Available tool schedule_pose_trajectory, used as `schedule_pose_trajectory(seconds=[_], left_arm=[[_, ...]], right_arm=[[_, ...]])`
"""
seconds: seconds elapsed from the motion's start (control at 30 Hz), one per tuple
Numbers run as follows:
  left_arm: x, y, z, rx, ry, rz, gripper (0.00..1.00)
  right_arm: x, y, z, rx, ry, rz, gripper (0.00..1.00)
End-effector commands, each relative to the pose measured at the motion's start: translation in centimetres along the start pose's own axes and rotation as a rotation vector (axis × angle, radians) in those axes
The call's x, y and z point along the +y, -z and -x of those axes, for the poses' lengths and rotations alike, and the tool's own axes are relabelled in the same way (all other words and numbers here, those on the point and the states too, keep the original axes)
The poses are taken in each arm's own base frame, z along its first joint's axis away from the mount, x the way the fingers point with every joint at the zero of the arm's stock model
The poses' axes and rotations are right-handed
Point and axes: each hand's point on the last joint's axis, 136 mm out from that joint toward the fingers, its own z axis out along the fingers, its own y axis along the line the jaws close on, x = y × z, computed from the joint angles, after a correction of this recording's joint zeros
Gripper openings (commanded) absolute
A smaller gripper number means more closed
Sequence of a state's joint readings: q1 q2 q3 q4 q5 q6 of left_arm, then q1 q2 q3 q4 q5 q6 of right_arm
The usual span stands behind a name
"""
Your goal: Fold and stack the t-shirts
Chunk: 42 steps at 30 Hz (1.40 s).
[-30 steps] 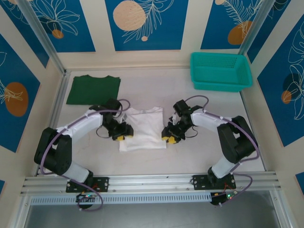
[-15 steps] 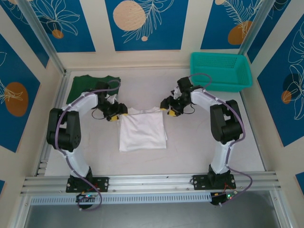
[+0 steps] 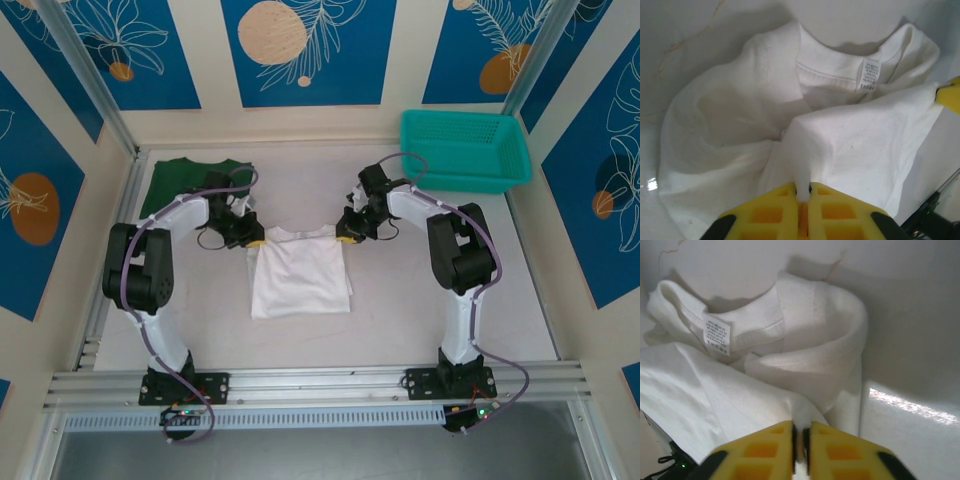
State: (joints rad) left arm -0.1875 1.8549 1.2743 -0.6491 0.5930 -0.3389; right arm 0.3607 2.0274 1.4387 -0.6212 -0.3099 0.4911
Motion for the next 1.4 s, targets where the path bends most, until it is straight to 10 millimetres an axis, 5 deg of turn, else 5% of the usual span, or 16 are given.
schedule_pose_trajectory(seconds=[0.0, 0.2, 0.3, 0.57, 0.7, 0.83, 0.87, 0.93, 1.0, 1.13, 1.23, 1.37], left_arm=[[-1.8, 1.0, 0.0, -0.017, -0.049, -0.052, 0.00], [-3.9, 4.8, 1.6, -0.167, -0.142, -0.058, 0.00], [-3.3, 5.8, 3.2, -0.235, -0.132, -0.041, 0.00], [3.8, 2.1, 9.6, -0.243, 0.069, 0.125, 0.01], [6.5, 2.2, 12.7, -0.295, 0.190, 0.268, 0.01], [7.8, 3.8, 13.6, -0.331, 0.278, 0.387, 0.34], [7.6, 4.2, 13.7, -0.345, 0.278, 0.392, 0.34], [7.9, 5.7, 13.2, -0.380, 0.303, 0.445, 0.40], [7.7, 7.4, 12.8, -0.412, 0.319, 0.482, 0.59], [4.3, 8.8, 11.9, -0.454, 0.261, 0.419, 0.61], [0.5, 6.8, 10.8, -0.399, 0.172, 0.294, 0.52], [-3.4, 1.7, 9.7, -0.274, 0.065, 0.134, 0.44]], right_arm=[[1.4, 1.4, -0.1, -0.009, 0.024, 0.021, 0.04], [3.6, 5.4, 0.7, -0.091, -0.003, 0.154, 0.00], [3.3, 6.2, 2.0, -0.114, -0.040, 0.173, 0.00], [-2.7, 1.0, 7.1, 0.007, -0.346, 0.057, 0.02], [-2.7, 0.5, 10.0, -0.017, -0.421, 0.062, 0.28], [-1.1, 2.9, 12.1, -0.074, -0.393, 0.058, 0.47], [-0.7, 3.6, 12.2, -0.084, -0.381, 0.060, 0.48], [0.4, 5.1, 11.8, -0.101, -0.352, 0.066, 0.48], [1.9, 6.1, 10.7, -0.106, -0.318, 0.092, 0.48], [5.7, 6.1, 6.7, -0.069, -0.243, 0.192, 0.41], [7.7, 4.3, 3.4, 0.001, -0.217, 0.208, 0.35], [9.0, 1.2, 0.1, 0.093, -0.215, 0.215, 0.33]])
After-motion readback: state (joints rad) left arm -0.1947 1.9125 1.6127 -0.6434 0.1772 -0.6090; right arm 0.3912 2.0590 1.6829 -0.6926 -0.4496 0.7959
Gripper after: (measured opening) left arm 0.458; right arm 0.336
